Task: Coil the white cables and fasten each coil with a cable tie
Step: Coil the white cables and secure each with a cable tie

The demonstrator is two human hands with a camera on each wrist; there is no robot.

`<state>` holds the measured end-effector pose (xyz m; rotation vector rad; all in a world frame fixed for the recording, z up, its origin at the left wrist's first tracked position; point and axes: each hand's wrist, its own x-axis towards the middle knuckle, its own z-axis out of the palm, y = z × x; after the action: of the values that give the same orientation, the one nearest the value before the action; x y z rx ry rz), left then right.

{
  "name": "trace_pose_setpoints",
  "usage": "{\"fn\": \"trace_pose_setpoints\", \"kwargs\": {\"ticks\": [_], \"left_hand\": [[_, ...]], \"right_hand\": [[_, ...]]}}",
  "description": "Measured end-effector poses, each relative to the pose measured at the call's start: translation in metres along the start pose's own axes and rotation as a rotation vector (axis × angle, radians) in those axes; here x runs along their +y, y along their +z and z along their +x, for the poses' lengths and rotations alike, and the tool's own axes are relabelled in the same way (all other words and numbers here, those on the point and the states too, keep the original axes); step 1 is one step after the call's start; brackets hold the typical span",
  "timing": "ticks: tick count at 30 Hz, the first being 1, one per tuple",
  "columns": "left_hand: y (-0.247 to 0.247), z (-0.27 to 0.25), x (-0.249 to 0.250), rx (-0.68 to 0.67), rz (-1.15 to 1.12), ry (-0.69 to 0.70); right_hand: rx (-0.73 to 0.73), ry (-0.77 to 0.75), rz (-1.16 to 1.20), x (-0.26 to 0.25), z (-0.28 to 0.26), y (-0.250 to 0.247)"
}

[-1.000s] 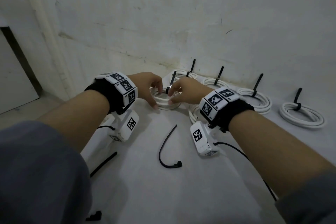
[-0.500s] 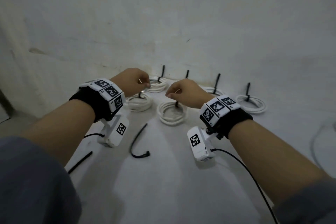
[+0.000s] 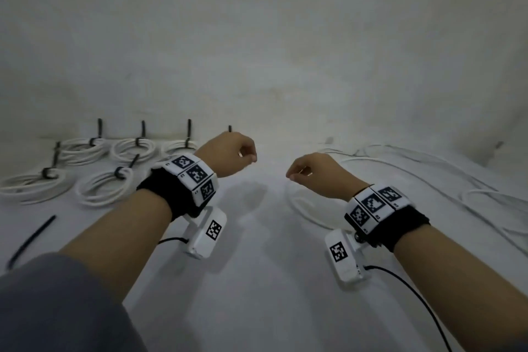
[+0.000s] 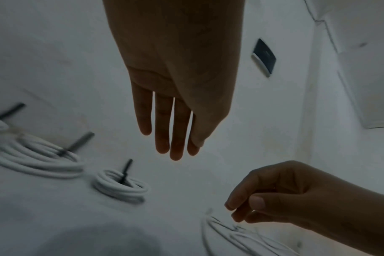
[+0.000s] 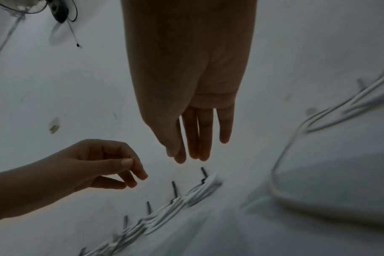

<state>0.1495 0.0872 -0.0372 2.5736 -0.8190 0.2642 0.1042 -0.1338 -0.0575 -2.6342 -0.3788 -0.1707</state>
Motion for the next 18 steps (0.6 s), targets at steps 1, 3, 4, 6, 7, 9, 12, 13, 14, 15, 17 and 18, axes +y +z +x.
{"fn": "trace_pose_setpoints", "kwargs": {"ticks": [1,3,4,6,7,9,12,13,14,15,17,18], "left_hand": [[0.010,0.007,0.014,-0.015,-0.010,0.021],[0.032,0.022,0.046,-0.051,-0.034,0.064],[0.043,0.030,0.060,-0.069,-0.045,0.079],[0.062,0.041,0.087,-0.115,-0.061,0.087],[0.071,0.046,0.097,-0.138,-0.064,0.085],[0.088,0.057,0.113,-0.168,-0.069,0.068],[0.111,0.076,0.124,-0.184,-0.078,-0.022],[0.118,0.082,0.125,-0.188,-0.081,-0.065],[0.125,0.088,0.125,-0.188,-0.087,-0.099],[0.130,0.093,0.127,-0.186,-0.095,-0.129],[0.138,0.103,0.131,-0.180,-0.114,-0.177],[0.141,0.109,0.133,-0.181,-0.130,-0.199]], "right_hand": [[0.007,0.041,-0.014,0.015,-0.012,-0.009],[0.026,0.150,-0.052,0.048,-0.039,-0.029],[0.032,0.201,-0.077,0.064,-0.050,-0.038],[0.031,0.282,-0.112,0.090,-0.067,-0.051],[0.024,0.312,-0.120,0.100,-0.073,-0.055],[0.010,0.354,-0.118,0.114,-0.080,-0.058],[0.001,0.378,-0.087,0.124,-0.082,-0.057],[-0.002,0.379,-0.082,0.126,-0.082,-0.056],[-0.009,0.379,-0.083,0.129,-0.082,-0.054],[-0.021,0.379,-0.089,0.132,-0.081,-0.052],[-0.055,0.381,-0.099,0.137,-0.080,-0.048],[-0.066,0.382,-0.094,0.140,-0.079,-0.046]]}}
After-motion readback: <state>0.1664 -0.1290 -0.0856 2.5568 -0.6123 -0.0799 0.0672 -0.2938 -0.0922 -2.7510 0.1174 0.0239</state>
